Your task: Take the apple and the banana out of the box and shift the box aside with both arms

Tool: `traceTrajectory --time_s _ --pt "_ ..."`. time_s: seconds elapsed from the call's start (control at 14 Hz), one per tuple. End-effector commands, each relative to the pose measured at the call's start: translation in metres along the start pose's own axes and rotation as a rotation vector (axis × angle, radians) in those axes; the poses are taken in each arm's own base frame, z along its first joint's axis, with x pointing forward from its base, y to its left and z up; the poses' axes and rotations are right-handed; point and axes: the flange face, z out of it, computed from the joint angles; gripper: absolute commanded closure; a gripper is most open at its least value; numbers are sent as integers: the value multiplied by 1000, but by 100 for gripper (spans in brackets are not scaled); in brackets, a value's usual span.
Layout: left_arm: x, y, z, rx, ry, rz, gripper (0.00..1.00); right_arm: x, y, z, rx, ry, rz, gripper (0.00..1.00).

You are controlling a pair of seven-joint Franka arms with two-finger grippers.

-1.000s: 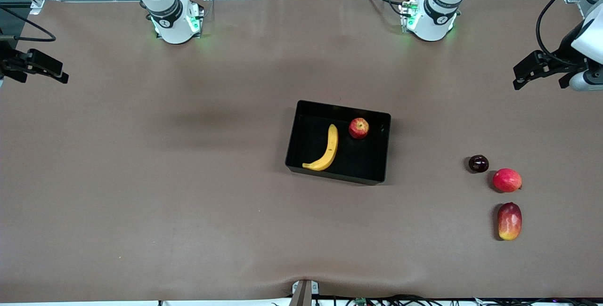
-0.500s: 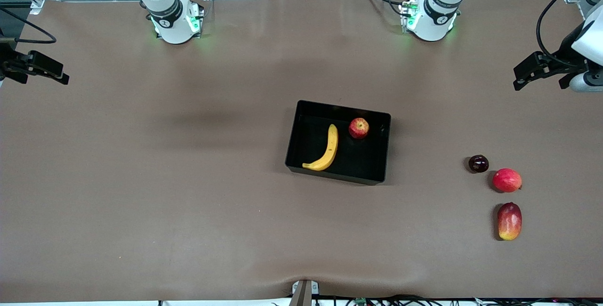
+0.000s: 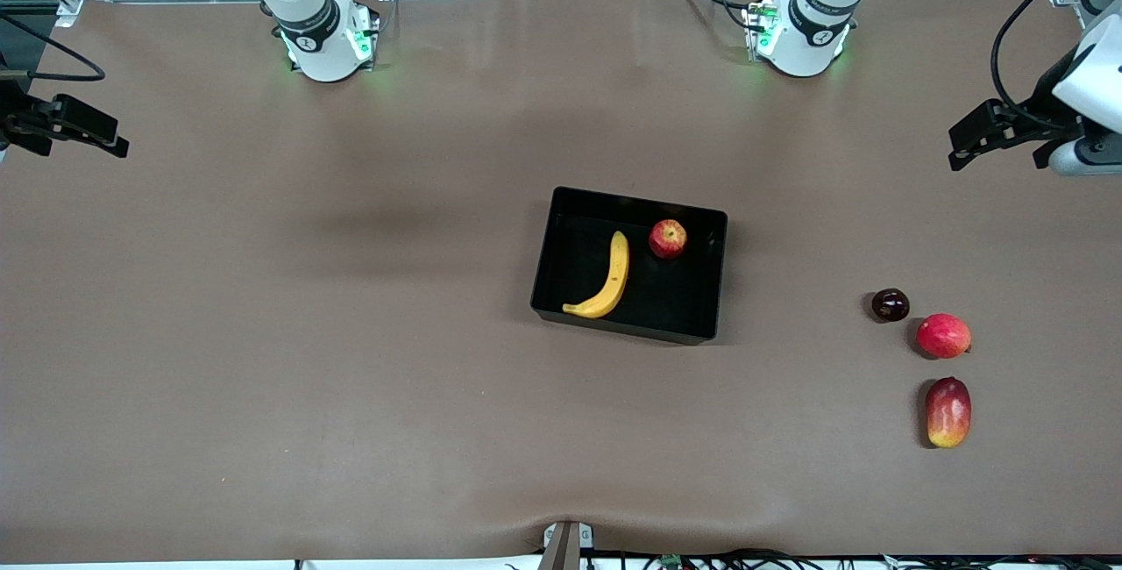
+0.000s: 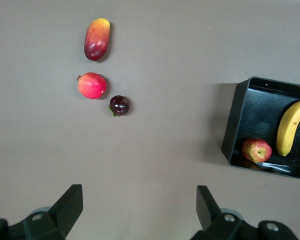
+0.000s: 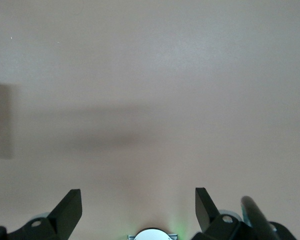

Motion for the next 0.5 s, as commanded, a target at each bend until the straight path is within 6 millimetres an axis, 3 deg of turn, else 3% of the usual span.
traceTrajectory --time_s 0.0,0.43 --pt "10 16 14 14 -35 22 0 0 2 0 -1 -4 17 0" --pt "29 120 87 3 -82 148 0 0 3 1 -2 -7 19 0"
